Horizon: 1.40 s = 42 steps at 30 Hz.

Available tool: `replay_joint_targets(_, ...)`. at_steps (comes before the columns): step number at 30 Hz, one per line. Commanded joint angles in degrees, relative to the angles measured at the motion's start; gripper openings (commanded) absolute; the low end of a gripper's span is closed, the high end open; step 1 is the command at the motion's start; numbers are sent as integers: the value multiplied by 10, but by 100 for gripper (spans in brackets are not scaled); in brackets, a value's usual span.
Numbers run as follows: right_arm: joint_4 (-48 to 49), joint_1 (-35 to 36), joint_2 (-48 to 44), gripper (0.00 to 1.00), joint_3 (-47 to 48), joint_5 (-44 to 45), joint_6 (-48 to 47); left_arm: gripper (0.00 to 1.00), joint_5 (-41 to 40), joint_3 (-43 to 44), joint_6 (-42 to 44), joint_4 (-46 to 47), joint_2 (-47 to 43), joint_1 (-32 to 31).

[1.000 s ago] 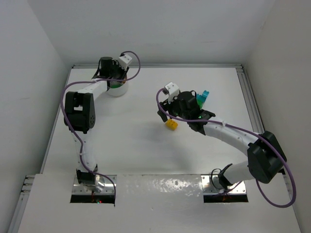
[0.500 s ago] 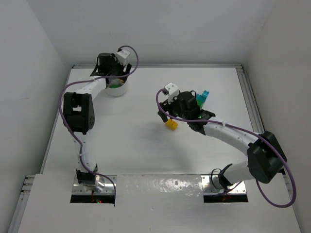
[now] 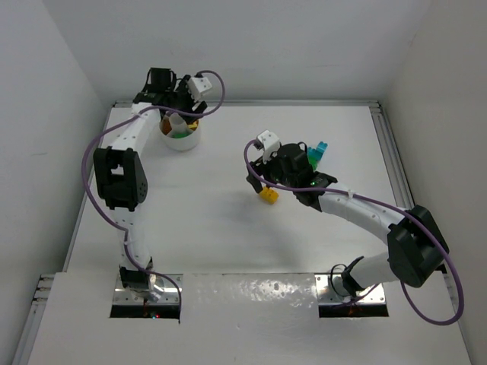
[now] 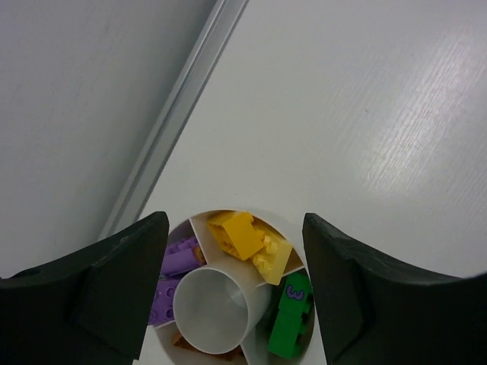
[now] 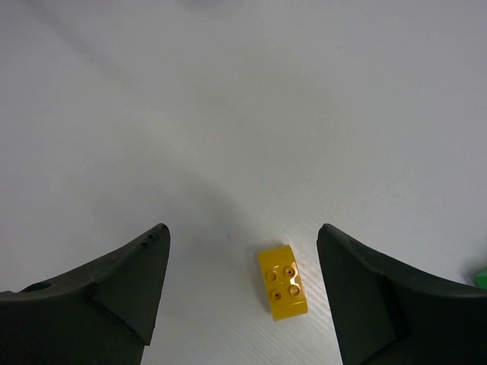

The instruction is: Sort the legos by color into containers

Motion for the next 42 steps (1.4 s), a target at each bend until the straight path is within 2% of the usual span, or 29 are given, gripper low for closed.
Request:
replay_joint_targets(1, 10, 2, -19, 77, 14, -14, 6, 69, 47, 40, 79, -87, 13, 11)
replay_joint_targets(4, -5, 2, -23, 77, 16, -6, 21, 66, 102, -6, 99, -82, -28, 10)
replay_joint_targets(5, -11, 1, -26, 77, 17, 23, 32, 64, 111, -30, 102, -72, -66, 7)
replay_joint_targets(7, -40, -8, -30, 76, 18, 37, 51, 57, 113, -91, 55, -21, -104, -12)
replay_joint_targets(11, -78, -55, -56, 75, -18, 36, 111, 57, 135, -114, 135, -132, -140, -62)
replay_joint_targets(14, -87, -131, -102, 77, -73, 6, 156, 70, 146, -136, 190, -186, -130, -115)
replay_joint_targets(17, -121, -182, -157, 78, -105, 38, 155, 77, 178, -160, 266, -221, -107, -190)
replay_joint_targets(18, -129, -190, -164, 78, -110, 41, 148, 77, 183, -168, 287, -220, -100, -205)
replay_joint_targets(19, -139, -193, -169, 78, -113, 42, 144, 77, 185, -172, 284, -211, -83, -236)
replay_joint_targets(22, -163, -198, -186, 78, -125, 31, 135, 77, 190, -181, 260, -151, -48, -279)
replay_joint_targets(25, -164, -199, -212, 78, -143, 18, 135, 77, 192, -159, 250, -125, -9, -292)
replay_joint_targets(28, -159, -199, -236, 78, -163, 11, 133, 77, 177, -116, 276, -171, 32, -296)
replay_joint_targets(32, -159, -199, -249, 78, -174, 8, 125, 77, 139, -119, 291, -182, 61, -304)
replay_joint_targets(37, -152, -198, -249, 77, -174, 6, 125, 68, 98, -158, 208, -64, 57, -315)
replay_joint_targets(42, -152, -198, -247, 77, -169, 7, 120, 51, 106, -153, 182, -49, 53, -315)
